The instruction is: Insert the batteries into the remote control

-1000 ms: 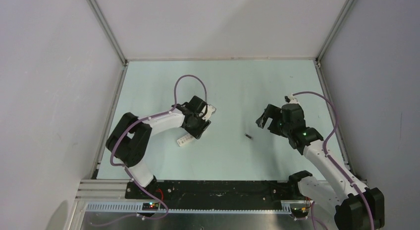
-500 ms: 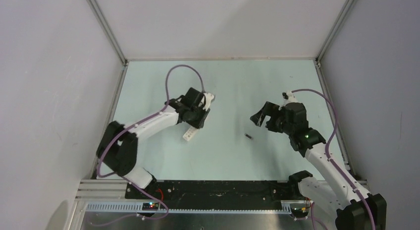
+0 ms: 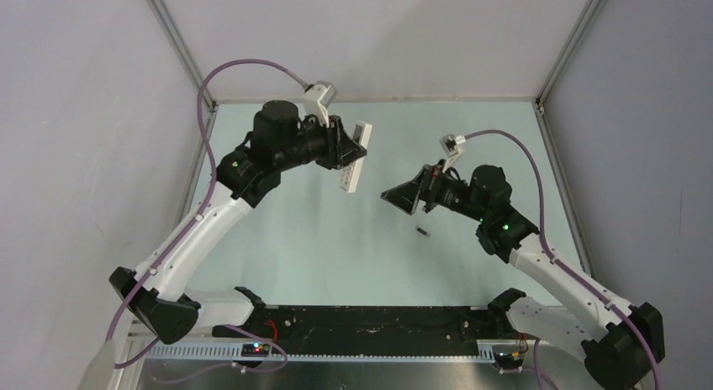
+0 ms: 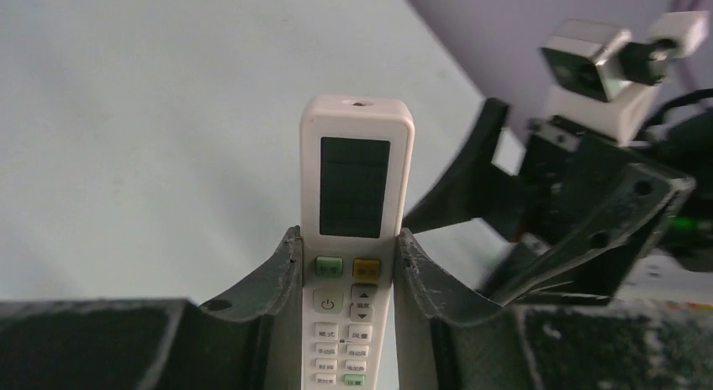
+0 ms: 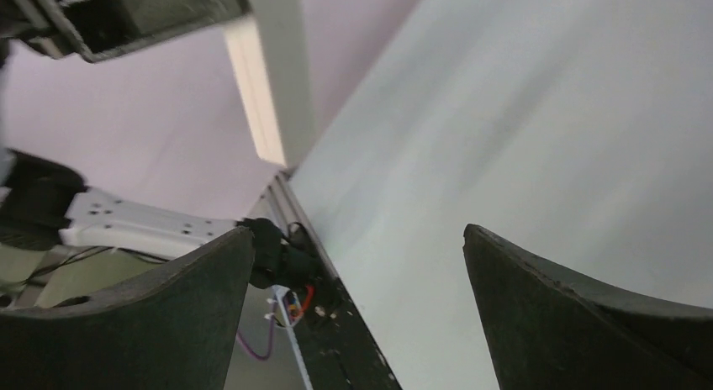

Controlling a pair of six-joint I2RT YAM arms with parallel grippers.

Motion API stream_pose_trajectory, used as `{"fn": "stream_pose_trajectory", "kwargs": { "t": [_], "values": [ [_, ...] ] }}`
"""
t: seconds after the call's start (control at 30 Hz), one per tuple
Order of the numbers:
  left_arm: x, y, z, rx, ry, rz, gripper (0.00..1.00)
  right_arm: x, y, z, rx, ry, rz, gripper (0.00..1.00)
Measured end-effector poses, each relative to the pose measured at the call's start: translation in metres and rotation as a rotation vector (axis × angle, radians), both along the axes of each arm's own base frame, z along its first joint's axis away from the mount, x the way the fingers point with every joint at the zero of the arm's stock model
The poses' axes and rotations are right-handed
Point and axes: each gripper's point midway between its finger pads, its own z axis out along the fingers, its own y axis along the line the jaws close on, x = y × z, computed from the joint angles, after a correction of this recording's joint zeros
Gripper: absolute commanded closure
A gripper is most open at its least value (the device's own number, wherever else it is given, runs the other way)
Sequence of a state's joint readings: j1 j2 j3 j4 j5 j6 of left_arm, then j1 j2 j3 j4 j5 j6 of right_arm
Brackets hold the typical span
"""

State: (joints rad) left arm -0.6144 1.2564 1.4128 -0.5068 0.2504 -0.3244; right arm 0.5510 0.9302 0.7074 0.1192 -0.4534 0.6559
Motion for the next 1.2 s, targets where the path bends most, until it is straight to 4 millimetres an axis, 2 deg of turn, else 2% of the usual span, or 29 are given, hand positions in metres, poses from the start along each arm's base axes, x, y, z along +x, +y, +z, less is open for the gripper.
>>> {"fn": "stream_pose_trajectory", "kwargs": {
  "t": [0.07, 0.17, 0.27, 0.33, 0.53, 0.83, 0.9, 0.97, 1.07, 1.2],
  "values": [
    [-0.008, -0.007, 0.016, -0.069, 0.028, -0.035, 1.00, -0.003, 0.015, 0.023, 0.042, -0.052, 0.051, 0.01],
    [-0.021, -0.016, 0.028, -0.141, 0.086, -0.089, 1.00, -0.003, 0.032, 0.050, 0.094, -0.117, 0.101, 0.01],
    [-0.030, -0.024, 0.034, -0.183, 0.142, -0.140, 1.00, -0.006, 0.044, 0.064, 0.115, -0.147, 0.137, 0.01],
    [-0.034, -0.029, 0.035, -0.199, 0.170, -0.169, 1.00, -0.009, 0.050, 0.069, 0.125, -0.162, 0.157, 0.01],
    [-0.049, -0.035, 0.040, -0.233, 0.218, -0.251, 1.00, -0.013, 0.061, 0.067, 0.139, -0.149, 0.194, 0.12],
    [-0.061, -0.040, 0.049, -0.277, 0.250, -0.316, 0.96, -0.024, 0.065, 0.081, 0.188, -0.154, 0.245, 0.24],
    [-0.061, -0.040, 0.052, -0.290, 0.257, -0.319, 0.95, -0.026, 0.065, 0.085, 0.201, -0.152, 0.254, 0.29],
    [-0.062, -0.041, 0.056, -0.305, 0.259, -0.323, 0.95, -0.028, 0.066, 0.090, 0.218, -0.152, 0.265, 0.37],
    [-0.062, -0.042, 0.063, -0.324, 0.251, -0.324, 0.95, -0.035, 0.067, 0.099, 0.251, -0.154, 0.295, 0.56],
    [-0.066, -0.041, 0.073, -0.351, 0.240, -0.338, 0.91, -0.041, 0.068, 0.110, 0.299, -0.134, 0.331, 0.69]
  ]
}}
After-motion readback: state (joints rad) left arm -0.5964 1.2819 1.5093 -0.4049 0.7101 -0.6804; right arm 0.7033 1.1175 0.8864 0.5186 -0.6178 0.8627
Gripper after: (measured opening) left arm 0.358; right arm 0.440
